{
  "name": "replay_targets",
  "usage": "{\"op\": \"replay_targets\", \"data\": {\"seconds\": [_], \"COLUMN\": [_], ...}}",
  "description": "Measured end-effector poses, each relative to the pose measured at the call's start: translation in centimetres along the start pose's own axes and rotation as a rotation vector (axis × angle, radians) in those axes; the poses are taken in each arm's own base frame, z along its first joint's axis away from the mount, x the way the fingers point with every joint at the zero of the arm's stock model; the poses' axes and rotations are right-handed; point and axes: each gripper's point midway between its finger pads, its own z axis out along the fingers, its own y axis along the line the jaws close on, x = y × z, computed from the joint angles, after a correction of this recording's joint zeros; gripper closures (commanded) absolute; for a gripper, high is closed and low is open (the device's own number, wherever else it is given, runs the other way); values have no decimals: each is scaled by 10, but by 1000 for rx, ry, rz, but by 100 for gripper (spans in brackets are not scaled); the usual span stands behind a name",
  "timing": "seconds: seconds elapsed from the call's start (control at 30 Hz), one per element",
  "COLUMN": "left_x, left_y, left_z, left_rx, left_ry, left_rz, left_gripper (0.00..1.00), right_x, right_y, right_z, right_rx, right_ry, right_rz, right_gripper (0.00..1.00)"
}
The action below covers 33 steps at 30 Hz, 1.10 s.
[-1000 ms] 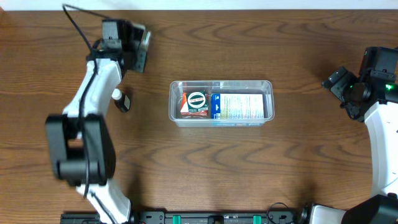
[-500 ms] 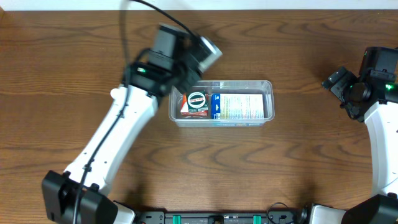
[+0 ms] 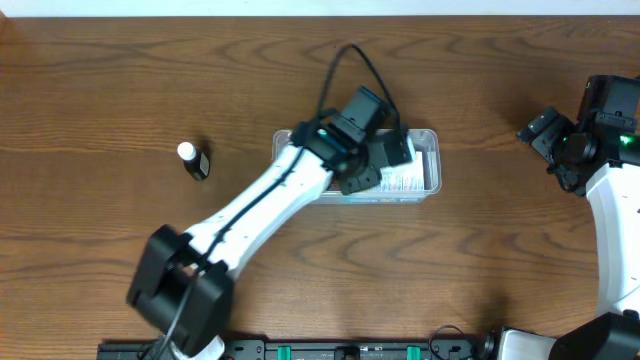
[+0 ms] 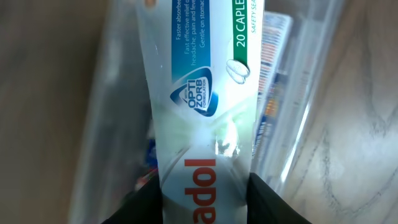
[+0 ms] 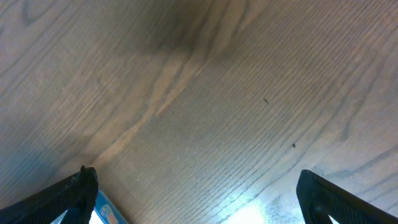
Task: Pack container
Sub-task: 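Lower the Panadol box into the container's right side and release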
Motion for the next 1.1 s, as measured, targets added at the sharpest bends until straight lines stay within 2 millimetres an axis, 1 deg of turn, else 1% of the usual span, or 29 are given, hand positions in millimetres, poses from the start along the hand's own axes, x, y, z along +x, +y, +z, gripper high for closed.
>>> {"op": "replay_targets", "data": {"seconds": [0.1,0.17,0.23,0.37,0.4,0.43,0.47,0.57,0.67,0.73,0.77,0.8,0.83,1.0,1.1], "left_x": [-1,-4,-11,-23,-24,-26,-27,-28,-28,-28,-28,-28,-29,-27,-23], "left_y": [-11,-15,-15,-11,-10,-8,-8,-7,-7,-7,-7,-6,-6,2,11], "left_z": [20,30,36,39,39,38,38,38,38,38,38,38,38,38,32], "left_rx": [31,37,29,0,-6,-12,-13,-16,-17,-16,-18,-23,-25,-64,-116], "left_ry": [23,21,5,-33,-41,-47,-50,-53,-53,-53,-53,-55,-57,-37,-16], "left_rz": [63,93,118,144,148,152,159,157,159,160,163,160,164,140,77], "left_gripper": [61,61,61,60,57,51,47,43,34,23,19,7,1,2,2], "right_x": [0,0,0,0,0,0,0,0,0,0,0,0,0,0,0], "right_y": [0,0,0,0,0,0,0,0,0,0,0,0,0,0,0], "right_z": [0,0,0,0,0,0,0,0,0,0,0,0,0,0,0], "right_rx": [0,0,0,0,0,0,0,0,0,0,0,0,0,0,0], "right_ry": [0,0,0,0,0,0,0,0,0,0,0,0,0,0,0], "right_rz": [0,0,0,0,0,0,0,0,0,0,0,0,0,0,0], "right_gripper": [1,1,1,1,1,1,1,1,1,1,1,1,1,1,1]}}
